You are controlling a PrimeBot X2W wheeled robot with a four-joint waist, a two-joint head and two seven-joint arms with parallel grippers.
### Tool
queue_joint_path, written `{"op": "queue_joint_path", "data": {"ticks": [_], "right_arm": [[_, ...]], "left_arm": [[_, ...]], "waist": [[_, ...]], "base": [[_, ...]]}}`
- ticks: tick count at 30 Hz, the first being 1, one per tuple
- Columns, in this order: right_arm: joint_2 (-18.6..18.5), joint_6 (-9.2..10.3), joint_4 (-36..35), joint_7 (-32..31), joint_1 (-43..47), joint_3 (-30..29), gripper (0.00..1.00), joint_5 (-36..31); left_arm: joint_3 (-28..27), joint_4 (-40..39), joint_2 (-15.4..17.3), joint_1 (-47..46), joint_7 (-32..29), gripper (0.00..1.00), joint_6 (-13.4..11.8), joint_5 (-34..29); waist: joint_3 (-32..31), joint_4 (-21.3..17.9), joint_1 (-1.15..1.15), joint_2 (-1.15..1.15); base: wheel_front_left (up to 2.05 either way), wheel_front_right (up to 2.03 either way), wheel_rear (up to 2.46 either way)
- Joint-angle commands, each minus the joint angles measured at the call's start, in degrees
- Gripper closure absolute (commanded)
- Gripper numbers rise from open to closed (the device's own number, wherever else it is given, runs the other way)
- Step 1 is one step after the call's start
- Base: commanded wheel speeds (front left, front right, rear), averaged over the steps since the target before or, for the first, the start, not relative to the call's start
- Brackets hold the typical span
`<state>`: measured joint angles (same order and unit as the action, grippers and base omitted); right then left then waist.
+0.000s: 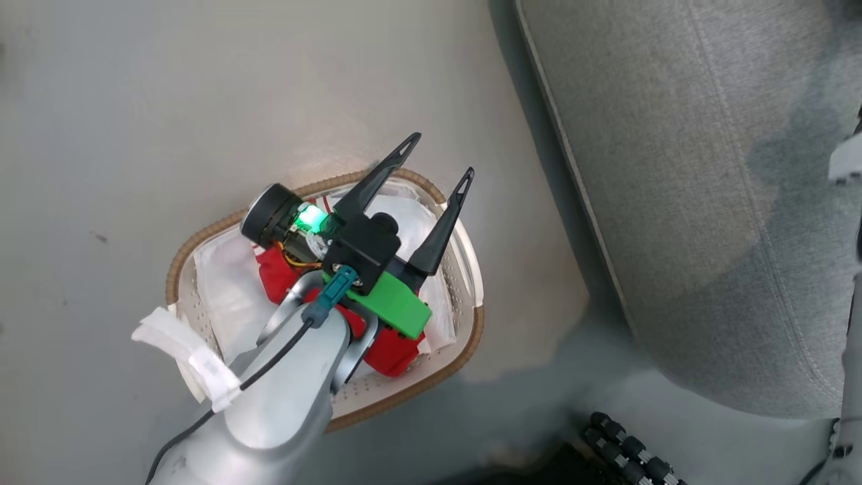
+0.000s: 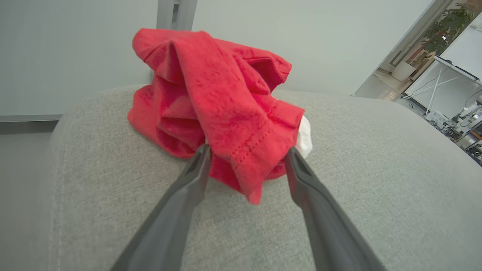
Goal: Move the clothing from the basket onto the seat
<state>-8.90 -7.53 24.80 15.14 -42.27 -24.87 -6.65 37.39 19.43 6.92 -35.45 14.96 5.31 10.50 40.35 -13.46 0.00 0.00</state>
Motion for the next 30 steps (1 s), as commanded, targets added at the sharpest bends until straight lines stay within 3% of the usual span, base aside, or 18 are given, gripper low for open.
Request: {"op": "queue_joint_path", "data": {"ticks": [1,7,17,23,30], "right_arm": [[0.37,0.08,-0.93,0.02,2.31,0.44,0.0,-0.44],[1.47,0.08,-3.6,0.02,8.77,1.96,0.0,-0.02],[-0.39,0.08,-3.3,0.02,13.71,6.58,0.0,0.37],[2.08,0.08,-1.59,0.01,15.75,11.92,0.0,1.61],[4.96,0.08,-1.87,0.02,19.44,18.02,0.0,3.81]], "left_arm": [[-0.67,-0.37,0.0,0.89,0.29,0.0,-0.35,0.63],[-3.46,-1.71,-0.61,4.3,0.26,0.0,-0.51,2.1],[-9.98,-3.04,-3.01,13.38,0.21,0.0,0.1,4.77],[-17.57,-4.17,-3.73,21.44,0.2,0.0,-0.59,5.07],[-25.73,-6.01,-3.98,28.45,0.18,0.0,-1.43,4.68]], "waist": [[-2.78,0.29,0.0,0.0],[-8.94,1.98,0.0,0.0],[-22.27,7.38,0.0,0.0],[-30.61,11.4,0.0,0.0],[-35.45,14.37,0.0,0.0]], "base": [[0.0,0.0,0.0],[0.0,0.0,0.0],[0.0,0.0,0.0],[0.0,0.0,0.0],[0.0,0.0,0.0]]}}
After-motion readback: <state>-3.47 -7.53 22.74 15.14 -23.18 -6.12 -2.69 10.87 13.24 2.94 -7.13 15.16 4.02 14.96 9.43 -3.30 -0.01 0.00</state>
